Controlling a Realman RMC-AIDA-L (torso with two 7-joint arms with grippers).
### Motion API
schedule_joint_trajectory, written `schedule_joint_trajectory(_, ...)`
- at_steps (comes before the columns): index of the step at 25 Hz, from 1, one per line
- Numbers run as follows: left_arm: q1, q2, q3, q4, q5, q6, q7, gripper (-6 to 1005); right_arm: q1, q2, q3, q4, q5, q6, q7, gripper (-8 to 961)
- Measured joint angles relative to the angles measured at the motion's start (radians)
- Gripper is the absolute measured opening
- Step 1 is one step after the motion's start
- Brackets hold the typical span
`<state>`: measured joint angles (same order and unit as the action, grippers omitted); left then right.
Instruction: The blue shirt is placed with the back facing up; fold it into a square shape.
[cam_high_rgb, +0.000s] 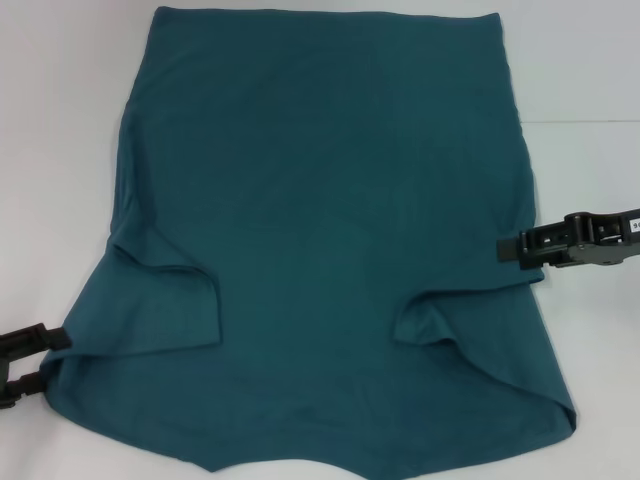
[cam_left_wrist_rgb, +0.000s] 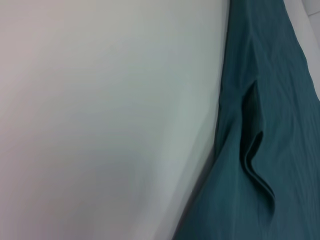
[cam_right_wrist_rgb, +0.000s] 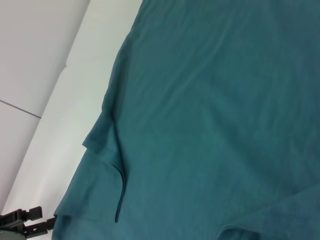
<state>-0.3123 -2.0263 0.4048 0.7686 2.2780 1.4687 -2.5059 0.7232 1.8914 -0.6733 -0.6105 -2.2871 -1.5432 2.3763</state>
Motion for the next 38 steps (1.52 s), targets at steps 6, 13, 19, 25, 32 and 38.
schedule_joint_trajectory(6,-0.016,-0.002,0.013,-0.016,0.0,0.003,0.005,843,-0.001,0.0,0.0,0.0,0.0,0.001,-0.002,536)
schedule_joint_trajectory(13,-0.05,-0.007,0.044,-0.027,0.001,0.004,0.006,843,-0.007,0.001,0.0,0.0,0.0,0.001,-0.003,533)
schedule_joint_trajectory(19,-0.066,-0.007,0.048,-0.04,0.001,0.002,0.004,844,-0.013,0.0,0.018,0.0,0.0,-0.003,-0.015,530)
schedule_joint_trajectory(25,-0.074,-0.005,0.054,-0.046,0.002,0.001,0.0,843,-0.014,-0.001,0.026,0.0,0.001,-0.007,-0.025,527)
schedule_joint_trajectory(32,-0.079,-0.003,0.058,-0.04,0.002,0.004,0.005,720,-0.019,-0.002,0.029,0.0,0.002,-0.007,-0.026,524)
schedule_joint_trajectory(38,-0.081,-0.003,0.068,-0.042,0.002,0.001,0.006,445,-0.022,-0.003,0.036,0.0,0.002,-0.008,-0.026,521)
